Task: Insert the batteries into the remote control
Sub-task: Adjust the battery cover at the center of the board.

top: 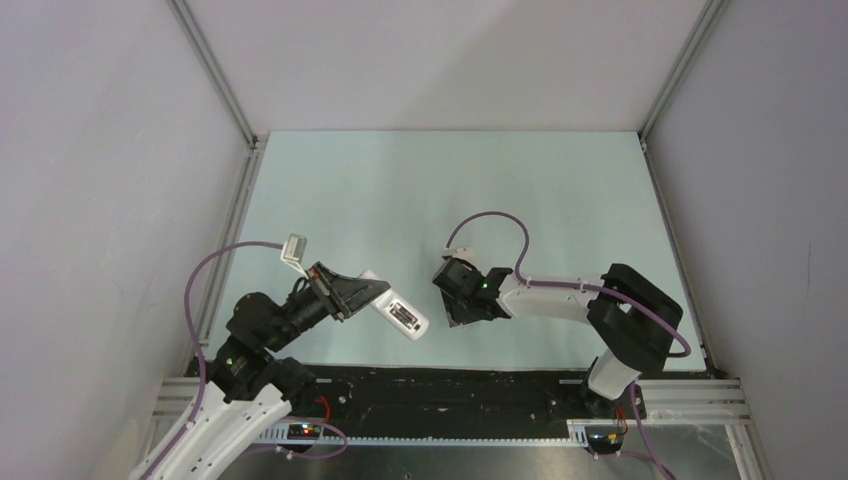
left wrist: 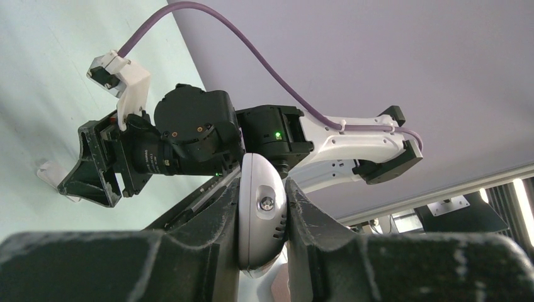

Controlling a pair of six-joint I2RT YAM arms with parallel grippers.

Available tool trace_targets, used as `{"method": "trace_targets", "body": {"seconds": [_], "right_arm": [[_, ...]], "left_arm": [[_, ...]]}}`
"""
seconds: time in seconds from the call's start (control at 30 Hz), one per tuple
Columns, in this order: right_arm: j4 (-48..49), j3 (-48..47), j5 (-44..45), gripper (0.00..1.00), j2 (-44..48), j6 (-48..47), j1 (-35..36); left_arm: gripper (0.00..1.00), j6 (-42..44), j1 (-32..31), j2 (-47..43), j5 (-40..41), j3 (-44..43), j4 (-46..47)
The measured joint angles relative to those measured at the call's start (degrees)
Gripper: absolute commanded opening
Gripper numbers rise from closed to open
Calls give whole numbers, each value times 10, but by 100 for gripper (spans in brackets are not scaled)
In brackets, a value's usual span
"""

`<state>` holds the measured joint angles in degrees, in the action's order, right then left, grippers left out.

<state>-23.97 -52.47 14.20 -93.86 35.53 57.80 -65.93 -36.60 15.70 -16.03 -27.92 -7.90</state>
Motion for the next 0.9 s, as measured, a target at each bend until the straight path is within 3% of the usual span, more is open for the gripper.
{"method": "trace_targets", "body": {"seconds": [0.33, 0.9], "right_arm": [[-24, -32, 44, 50, -33, 4, 34], [-18, -52, 46, 25, -56, 9, 46]], "left_arm": [[1, 0, 0, 0, 0, 0, 0], [1, 0, 0, -1, 0, 0, 0]]}}
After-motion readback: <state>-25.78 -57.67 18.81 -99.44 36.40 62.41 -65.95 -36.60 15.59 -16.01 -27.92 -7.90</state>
